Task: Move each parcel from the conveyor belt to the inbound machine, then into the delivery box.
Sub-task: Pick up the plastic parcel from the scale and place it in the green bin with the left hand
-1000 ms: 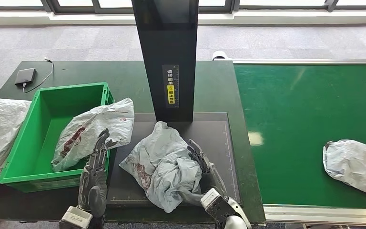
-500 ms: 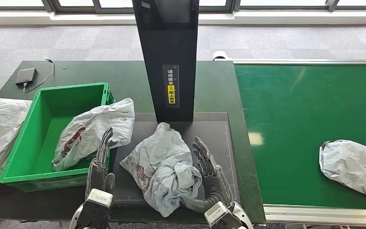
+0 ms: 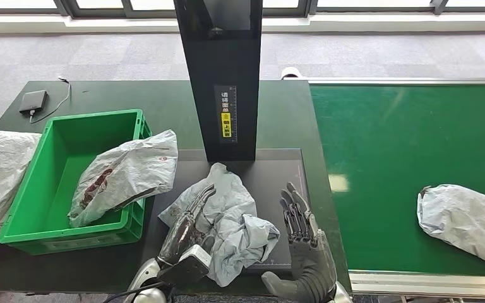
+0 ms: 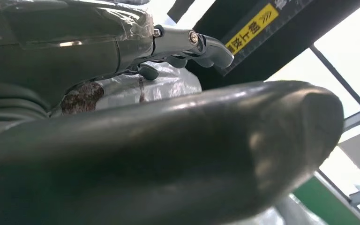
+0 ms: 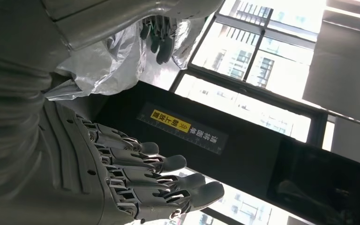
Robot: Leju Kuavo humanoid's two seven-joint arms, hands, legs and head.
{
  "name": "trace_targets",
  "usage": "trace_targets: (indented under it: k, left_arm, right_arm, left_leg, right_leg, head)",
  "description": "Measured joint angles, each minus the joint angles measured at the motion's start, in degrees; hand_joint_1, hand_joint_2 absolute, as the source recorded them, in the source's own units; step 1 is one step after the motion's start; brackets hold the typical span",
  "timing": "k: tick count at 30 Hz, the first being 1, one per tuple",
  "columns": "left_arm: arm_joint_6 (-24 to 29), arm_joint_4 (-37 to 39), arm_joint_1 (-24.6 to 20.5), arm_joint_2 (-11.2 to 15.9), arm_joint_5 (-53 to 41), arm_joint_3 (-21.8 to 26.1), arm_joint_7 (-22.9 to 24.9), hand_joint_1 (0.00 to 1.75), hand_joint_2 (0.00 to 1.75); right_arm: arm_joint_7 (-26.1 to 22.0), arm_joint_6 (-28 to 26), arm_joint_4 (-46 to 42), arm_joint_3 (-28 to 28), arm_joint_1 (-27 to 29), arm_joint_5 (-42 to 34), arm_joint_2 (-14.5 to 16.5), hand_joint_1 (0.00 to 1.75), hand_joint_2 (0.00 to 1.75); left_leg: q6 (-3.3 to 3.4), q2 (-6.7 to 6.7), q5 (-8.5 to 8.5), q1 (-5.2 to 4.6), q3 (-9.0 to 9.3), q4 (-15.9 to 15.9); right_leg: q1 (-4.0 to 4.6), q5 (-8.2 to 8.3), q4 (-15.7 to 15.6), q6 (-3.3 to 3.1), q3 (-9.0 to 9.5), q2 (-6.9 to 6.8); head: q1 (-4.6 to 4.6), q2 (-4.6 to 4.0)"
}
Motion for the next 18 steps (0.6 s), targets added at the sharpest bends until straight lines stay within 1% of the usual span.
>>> trace_targets:
  k: [6,10,13,15,17,18]
  left_arm:
    - [2.5,5.2,-1.5,1.5,-7.9,-2.8,-1.6,0.0,0.0]
    - [3.3,6.5,-1.6,1.9,-8.5,-3.3,-2.3,0.0,1.75]
    - [3.3,7.1,-1.7,2.1,-9.1,-3.5,-2.3,0.0,1.75]
    - [3.7,7.8,-1.9,2.4,-10.8,-3.5,-1.9,0.88,1.75]
    - [5.9,9.0,-2.2,2.6,-13.2,-3.5,-1.4,1.75,1.75]
    - [8.1,9.6,-2.3,2.7,-14.4,-3.5,-1.3,1.75,1.75]
  right_arm:
    - [-1.7,-2.3,-2.3,-2.0,2.2,-5.8,-2.6,0.0,1.75]
    - [-1.7,-2.8,-3.2,-3.5,3.2,-7.7,-3.7,0.0,1.75]
    - [-1.7,-3.4,-3.7,-4.1,3.8,-8.5,-4.4,0.0,1.75]
    - [-1.7,-4.4,-4.0,-4.4,4.2,-9.6,-5.0,0.0,1.75]
    - [-1.7,-5.9,-4.3,-4.6,4.3,-10.6,-5.6,0.0,1.75]
    - [-1.7,-6.8,-4.5,-4.6,4.4,-11.1,-5.9,0.0,1.75]
  left_leg:
    - [0.0,-0.02,-0.01,0.0,-0.01,0.0]
    - [0.01,-0.02,-0.01,0.0,-0.01,0.0]
    - [0.01,-0.03,-0.01,0.0,-0.01,0.0]
    - [0.01,-0.04,-0.01,0.0,-0.01,0.0]
    - [0.01,-0.04,-0.01,0.0,0.0,0.0]
    - [0.01,-0.04,-0.01,0.0,0.0,0.0]
  right_leg:
    - [0.0,-0.01,0.0,0.01,0.01,-0.02]
    - [-0.03,-0.02,0.0,0.02,0.0,-0.02]
    - [-0.02,-0.02,0.0,0.02,0.02,-0.02]
    - [-0.02,-0.02,0.0,0.03,0.03,-0.03]
    - [-0.01,-0.02,0.0,0.03,0.03,-0.03]
    - [-0.01,-0.02,0.0,0.03,0.03,-0.03]
  head:
    - [0.0,0.01]
    - [0.0,0.01]
    - [0.0,0.0]
    - [0.0,0.01]
    - [0.0,0.01]
    - [0.0,0.01]
